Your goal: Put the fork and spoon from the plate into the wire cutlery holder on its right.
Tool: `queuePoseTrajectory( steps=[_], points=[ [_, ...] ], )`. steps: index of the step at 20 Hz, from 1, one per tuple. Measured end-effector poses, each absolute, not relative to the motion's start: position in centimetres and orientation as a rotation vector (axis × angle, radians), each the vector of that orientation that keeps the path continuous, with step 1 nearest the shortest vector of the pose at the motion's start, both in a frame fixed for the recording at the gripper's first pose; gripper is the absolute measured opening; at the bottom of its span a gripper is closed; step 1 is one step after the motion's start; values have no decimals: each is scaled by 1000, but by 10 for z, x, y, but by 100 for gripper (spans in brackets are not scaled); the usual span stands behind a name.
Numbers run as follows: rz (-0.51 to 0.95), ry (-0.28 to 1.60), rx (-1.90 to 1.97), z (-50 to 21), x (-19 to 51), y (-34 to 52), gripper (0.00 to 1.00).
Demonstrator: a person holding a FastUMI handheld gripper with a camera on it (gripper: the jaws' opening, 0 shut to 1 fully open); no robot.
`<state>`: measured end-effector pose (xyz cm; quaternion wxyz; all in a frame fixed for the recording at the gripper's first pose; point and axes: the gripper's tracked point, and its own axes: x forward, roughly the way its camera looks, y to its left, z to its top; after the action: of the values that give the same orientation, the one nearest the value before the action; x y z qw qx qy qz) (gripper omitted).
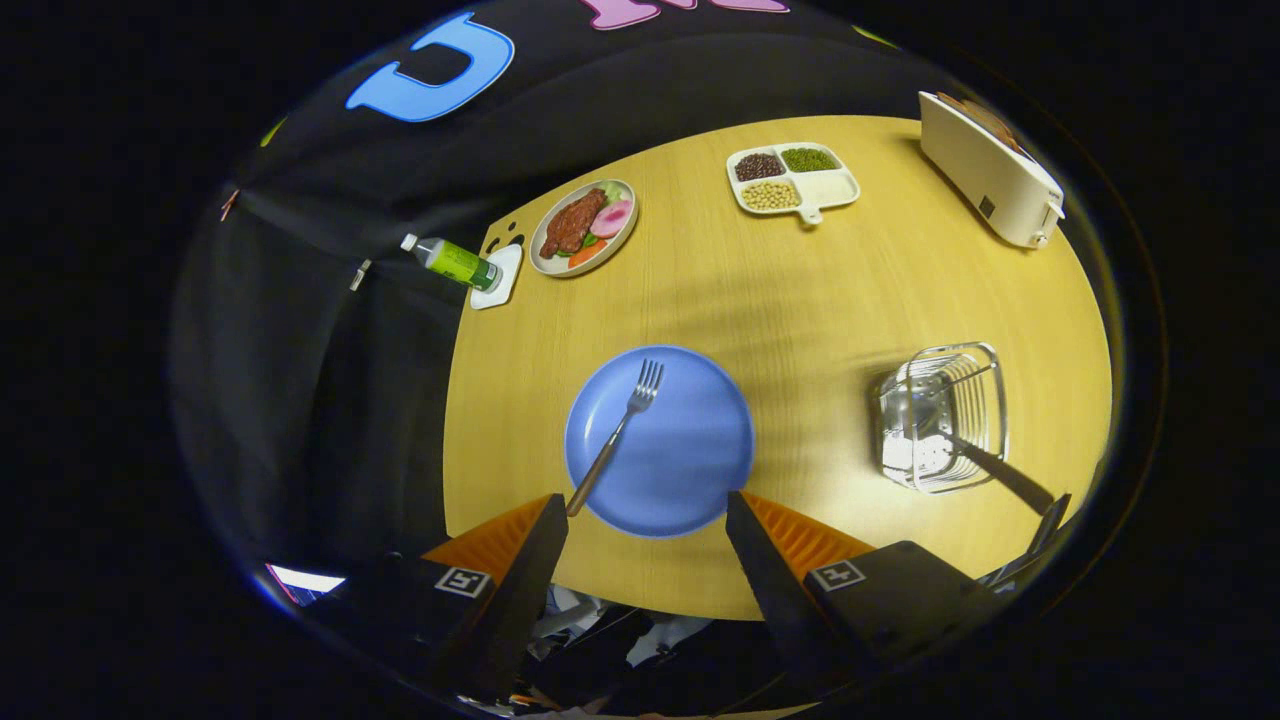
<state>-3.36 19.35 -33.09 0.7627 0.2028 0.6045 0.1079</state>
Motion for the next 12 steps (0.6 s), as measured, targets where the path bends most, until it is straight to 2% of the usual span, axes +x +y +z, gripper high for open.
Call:
queuePoseTrajectory(
  steps=[7,12],
  points=[
    [202,1404,399,-396,-32,261,99],
    [139,1454,346,-438,-24,276,99]
  ],
)
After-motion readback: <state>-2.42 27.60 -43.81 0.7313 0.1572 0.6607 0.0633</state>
